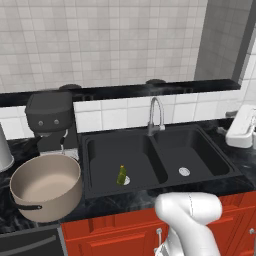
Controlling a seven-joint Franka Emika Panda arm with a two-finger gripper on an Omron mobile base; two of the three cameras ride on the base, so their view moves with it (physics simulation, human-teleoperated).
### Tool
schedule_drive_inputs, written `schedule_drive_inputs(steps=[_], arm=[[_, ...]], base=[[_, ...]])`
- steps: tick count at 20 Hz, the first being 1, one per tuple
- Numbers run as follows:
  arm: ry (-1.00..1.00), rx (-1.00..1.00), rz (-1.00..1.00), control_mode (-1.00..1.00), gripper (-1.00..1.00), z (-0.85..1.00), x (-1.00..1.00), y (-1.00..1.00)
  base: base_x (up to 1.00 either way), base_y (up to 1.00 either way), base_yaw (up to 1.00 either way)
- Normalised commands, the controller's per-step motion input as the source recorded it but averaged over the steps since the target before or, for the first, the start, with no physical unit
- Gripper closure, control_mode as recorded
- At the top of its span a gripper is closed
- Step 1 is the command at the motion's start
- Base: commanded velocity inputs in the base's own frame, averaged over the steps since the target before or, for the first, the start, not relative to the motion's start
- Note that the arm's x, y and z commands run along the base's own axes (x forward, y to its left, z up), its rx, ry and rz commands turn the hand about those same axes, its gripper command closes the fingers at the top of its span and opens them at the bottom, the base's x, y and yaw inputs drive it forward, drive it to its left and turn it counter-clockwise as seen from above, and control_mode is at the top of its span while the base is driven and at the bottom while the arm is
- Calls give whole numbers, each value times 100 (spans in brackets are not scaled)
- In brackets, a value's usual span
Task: Dump the cucumber from the pot into the sink. Then turn on the water and wash the cucumber. Then turn off the water and put the cucumber back in the pot.
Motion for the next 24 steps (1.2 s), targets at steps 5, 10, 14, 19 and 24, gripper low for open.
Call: schedule_drive_inputs(steps=[5,10,14,19,24], arm=[[9,10,0,-100,-100,0,42,-44],[3,3,0,-100,-100,-10,36,-45],[0,0,0,-100,-100,-28,32,-34],[1,-1,0,-100,-100,-33,45,-7],[0,0,0,-100,-100,-21,48,0]], base=[[0,0,0],[0,0,0],[0,0,0],[0,0,0],[0,0,0]])
